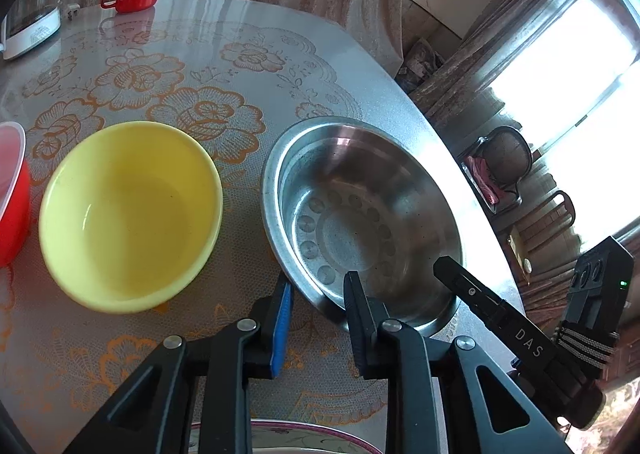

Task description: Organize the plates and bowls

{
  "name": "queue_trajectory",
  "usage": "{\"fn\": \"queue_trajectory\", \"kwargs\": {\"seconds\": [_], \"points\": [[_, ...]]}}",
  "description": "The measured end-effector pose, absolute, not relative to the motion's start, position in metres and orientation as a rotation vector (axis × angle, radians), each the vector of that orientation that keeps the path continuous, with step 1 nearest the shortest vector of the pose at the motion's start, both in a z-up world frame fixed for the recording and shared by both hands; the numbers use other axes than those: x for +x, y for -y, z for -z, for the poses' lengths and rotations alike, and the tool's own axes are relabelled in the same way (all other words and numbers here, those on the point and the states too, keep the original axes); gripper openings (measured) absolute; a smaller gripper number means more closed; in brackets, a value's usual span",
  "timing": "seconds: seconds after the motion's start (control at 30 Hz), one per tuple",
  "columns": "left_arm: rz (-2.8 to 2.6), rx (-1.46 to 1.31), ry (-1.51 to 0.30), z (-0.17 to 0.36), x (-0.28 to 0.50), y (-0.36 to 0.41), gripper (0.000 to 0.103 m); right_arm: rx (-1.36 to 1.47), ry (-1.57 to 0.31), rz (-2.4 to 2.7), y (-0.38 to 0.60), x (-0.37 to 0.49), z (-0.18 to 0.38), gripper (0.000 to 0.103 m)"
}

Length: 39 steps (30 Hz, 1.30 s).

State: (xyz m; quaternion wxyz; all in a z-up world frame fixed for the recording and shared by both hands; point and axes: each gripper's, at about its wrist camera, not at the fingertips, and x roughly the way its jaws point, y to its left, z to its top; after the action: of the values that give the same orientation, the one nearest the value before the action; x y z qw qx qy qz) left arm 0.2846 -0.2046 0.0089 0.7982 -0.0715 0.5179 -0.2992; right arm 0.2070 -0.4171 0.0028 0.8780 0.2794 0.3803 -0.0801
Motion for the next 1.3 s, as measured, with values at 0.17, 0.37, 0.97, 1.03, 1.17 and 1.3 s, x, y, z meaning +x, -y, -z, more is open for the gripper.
{"fn": "queue_trajectory", "kwargs": {"seconds": [0.17,0.37,0.97,1.03,1.17,1.3], "points": [[0.646,-0.14,-1.1,-0.01,0.281,0.204,0.025,0.565,-0.793,0.165,0.413,0.206,-0.003,0.019],[0.648,-0.137,-1.091,-0.009,0.276,0.199,0.026,0.558,-0.793,0.162,0.41,0.201,-0.005,0.019],[0.648,-0.131,-1.074,-0.008,0.25,0.172,0.026,0.549,-0.795,0.136,0.386,0.174,-0.006,0.019],[0.648,-0.134,-1.076,-0.008,0.248,0.17,0.026,0.547,-0.797,0.135,0.383,0.172,-0.006,0.019],[0.648,-0.151,-1.082,-0.006,0.248,0.165,0.026,0.544,-0.8,0.134,0.379,0.168,-0.007,0.019],[0.64,-0.158,-1.081,-0.004,0.251,0.164,0.026,0.56,-0.794,0.139,0.377,0.164,-0.007,0.019]]}}
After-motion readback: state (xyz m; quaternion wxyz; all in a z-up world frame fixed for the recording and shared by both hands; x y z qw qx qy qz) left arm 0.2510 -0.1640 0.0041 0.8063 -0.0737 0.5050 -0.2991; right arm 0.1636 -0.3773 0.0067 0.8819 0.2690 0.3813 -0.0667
